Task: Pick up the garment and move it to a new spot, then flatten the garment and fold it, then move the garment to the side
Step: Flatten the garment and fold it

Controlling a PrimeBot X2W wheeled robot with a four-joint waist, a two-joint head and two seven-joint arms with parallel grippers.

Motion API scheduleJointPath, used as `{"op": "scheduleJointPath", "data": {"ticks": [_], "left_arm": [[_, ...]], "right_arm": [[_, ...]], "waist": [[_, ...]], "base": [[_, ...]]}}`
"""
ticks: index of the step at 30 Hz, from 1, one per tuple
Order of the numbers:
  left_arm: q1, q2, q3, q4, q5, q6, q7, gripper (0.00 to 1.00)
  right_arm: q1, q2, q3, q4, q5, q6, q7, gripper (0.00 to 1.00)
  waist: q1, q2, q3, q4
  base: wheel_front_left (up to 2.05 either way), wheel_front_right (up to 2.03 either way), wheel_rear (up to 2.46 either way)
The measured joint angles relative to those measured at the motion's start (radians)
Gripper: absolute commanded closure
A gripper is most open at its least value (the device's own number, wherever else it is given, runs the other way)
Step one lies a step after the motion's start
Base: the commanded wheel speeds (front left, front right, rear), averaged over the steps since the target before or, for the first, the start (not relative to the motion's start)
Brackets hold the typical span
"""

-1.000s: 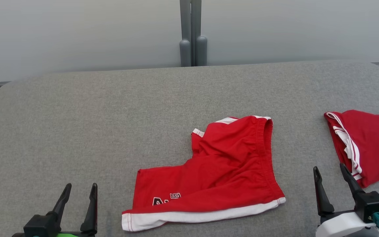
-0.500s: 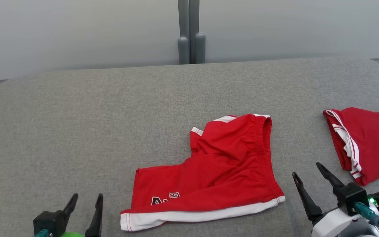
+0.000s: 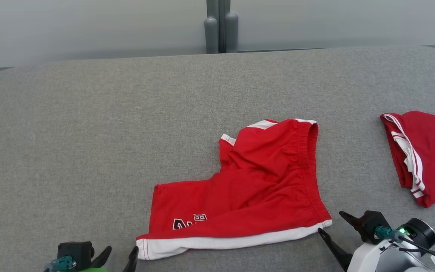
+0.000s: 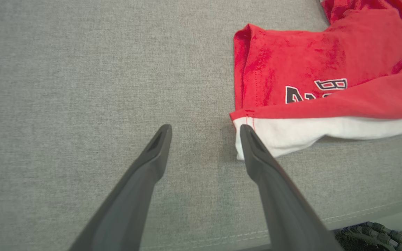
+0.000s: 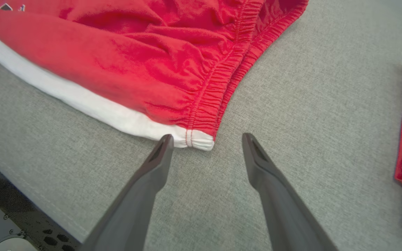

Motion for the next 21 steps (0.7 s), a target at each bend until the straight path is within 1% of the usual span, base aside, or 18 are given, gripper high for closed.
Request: {"op": "scheduleJointPath", "data": {"ticks": [8,11,15,21], "left_arm": [[-0.004,0.005,-0.042,0.015,-0.047,-0.024,0.066,0.00],[-0.008,0.005,-0.056,0.019,-0.068,-0.032,0.065,0.00],[-0.024,0.006,-0.073,0.031,-0.068,-0.035,0.058,0.00],[-0.046,0.008,-0.100,0.051,-0.080,-0.042,0.052,0.00]], "right_arm": [[-0.086,-0.003,0.101,0.085,0.027,0.000,-0.020,0.00],[-0.100,-0.004,0.126,0.112,0.040,0.000,-0.035,0.00],[-0.118,-0.006,0.148,0.133,0.047,0.000,-0.045,0.00],[-0.137,-0.005,0.162,0.153,0.061,0.000,-0.058,0.00]], "waist": [[0.0000,0.0000,0.032,0.007],[0.0000,0.0000,0.033,0.012],[0.0000,0.0000,0.034,0.014],[0.0000,0.0000,0.034,0.012]], "base": [[0.00,0.00,0.00],[0.00,0.00,0.00],[0.00,0.00,0.00],[0.00,0.00,0.00]]}}
